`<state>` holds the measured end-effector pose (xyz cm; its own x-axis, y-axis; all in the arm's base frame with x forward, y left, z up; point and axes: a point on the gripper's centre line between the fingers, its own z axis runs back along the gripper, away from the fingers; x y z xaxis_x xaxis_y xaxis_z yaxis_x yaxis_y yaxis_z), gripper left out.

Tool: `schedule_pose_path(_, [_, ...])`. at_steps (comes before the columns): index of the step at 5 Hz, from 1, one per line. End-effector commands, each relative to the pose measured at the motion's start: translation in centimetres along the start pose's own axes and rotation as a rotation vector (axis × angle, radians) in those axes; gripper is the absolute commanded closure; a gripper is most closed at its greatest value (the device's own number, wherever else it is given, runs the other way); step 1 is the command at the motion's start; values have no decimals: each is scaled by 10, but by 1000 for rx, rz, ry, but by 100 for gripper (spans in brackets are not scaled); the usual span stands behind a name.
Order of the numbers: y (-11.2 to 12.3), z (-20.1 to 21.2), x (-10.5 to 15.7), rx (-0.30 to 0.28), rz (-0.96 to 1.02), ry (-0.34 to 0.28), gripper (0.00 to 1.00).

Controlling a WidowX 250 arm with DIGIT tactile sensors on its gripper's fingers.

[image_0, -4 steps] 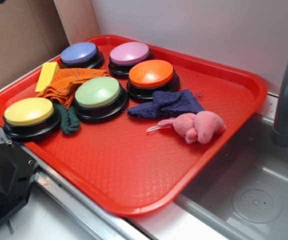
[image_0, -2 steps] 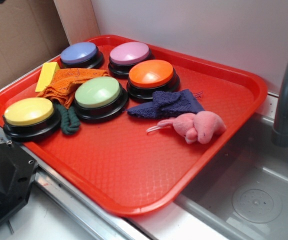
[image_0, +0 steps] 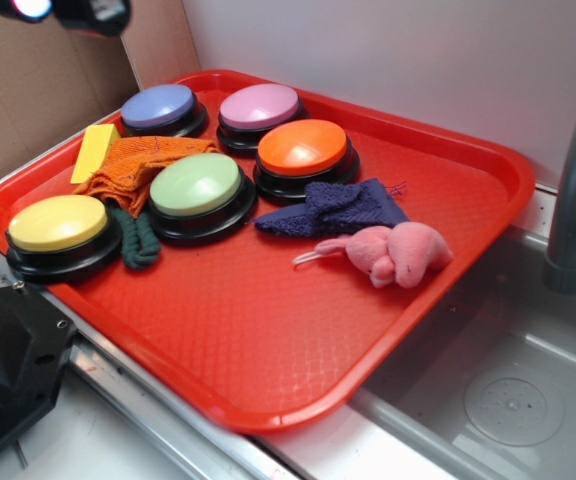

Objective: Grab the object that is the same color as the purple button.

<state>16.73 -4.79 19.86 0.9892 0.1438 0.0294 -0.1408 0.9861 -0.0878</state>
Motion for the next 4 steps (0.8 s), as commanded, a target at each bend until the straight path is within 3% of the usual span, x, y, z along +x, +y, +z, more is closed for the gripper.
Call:
schedule_pose_path(1, [-30, -51, 52, -67, 318, -145, 0])
schedule_pose_path(4, [-49, -139, 110, -73, 555, -166, 0])
